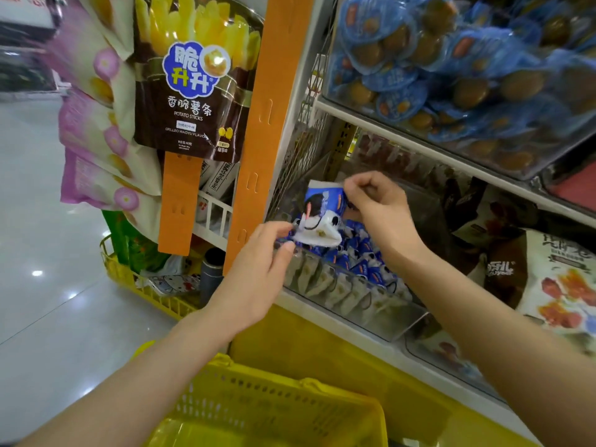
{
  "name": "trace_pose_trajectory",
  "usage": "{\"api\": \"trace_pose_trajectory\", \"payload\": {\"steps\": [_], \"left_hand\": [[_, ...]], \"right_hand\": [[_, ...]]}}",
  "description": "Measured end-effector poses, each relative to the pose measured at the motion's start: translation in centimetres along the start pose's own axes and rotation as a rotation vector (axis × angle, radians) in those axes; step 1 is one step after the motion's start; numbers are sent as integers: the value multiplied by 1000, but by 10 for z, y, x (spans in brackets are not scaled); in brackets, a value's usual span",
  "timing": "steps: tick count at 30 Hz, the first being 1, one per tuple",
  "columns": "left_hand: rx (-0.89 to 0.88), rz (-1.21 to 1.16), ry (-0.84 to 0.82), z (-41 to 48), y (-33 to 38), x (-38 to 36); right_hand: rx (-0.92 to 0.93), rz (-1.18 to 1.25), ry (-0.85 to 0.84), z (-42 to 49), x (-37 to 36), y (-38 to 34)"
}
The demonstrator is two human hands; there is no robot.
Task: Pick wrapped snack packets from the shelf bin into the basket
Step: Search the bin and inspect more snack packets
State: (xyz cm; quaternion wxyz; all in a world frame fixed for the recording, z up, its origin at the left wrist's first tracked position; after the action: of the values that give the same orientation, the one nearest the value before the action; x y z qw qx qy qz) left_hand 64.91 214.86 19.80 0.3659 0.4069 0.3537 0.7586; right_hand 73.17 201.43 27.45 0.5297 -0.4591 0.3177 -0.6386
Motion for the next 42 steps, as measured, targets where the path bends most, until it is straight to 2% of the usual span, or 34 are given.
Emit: {"api": "trace_pose_trajectory", "payload": {"steps": [2, 5, 10, 13, 19, 22, 24, 27, 28, 30, 33, 37, 39, 42], "left_hand": [[193, -285, 28, -7, -6, 2], [398, -535, -89, -27, -10, -11], [419, -409, -141, -57, -22, -16], [412, -323, -149, -70, -28, -20], [565, -314, -58, -92, -52, -25], [570, -307, -8, -95, -55, -28], [600, -319, 1, -97, -58, -32], [668, -340, -13, -103, -61, -38], [692, -358, -28, -105, -62, -41], [746, -400, -82, -110, -62, -45], [784, -394, -196, -117, -59, -53], [716, -411, -68, -115, -59, -39], [675, -401, 14, -110, -63, -27], [658, -404, 114, -105, -70, -13]], "right_hand": [[-11, 67, -83, -29, -5, -7], [-89, 147, -172, -69, -13, 1], [-327, 195, -195, -114, -20, 45], [-334, 160, -210, -131, -25, 64], [-424, 210, -239, -152, -34, 97], [-367, 184, -229, -155, -34, 99], [-245, 38, -203, -151, -29, 94], [36, -322, -196, -148, -22, 78], [101, -382, -196, -149, -22, 74], [112, -371, -178, -150, -18, 72], [-51, -267, -56, -144, -2, 84], [-412, 32, 37, -146, 9, 111], [-539, 160, -6, -153, 3, 119], [-649, 138, -169, -168, -11, 126]]}}
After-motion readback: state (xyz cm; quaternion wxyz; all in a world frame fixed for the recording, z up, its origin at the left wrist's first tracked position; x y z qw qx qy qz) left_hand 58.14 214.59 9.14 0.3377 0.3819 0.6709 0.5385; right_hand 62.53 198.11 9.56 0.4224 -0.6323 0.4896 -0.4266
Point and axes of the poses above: each hand's wrist, its own z-axis towards the middle knuckle, its own x-axis out of the back of the hand, y = z × x, the point moved 9 cm from there along z, towards the middle knuckle, and after that the axes turned 8 degrees about y, right-handed, at the moved point
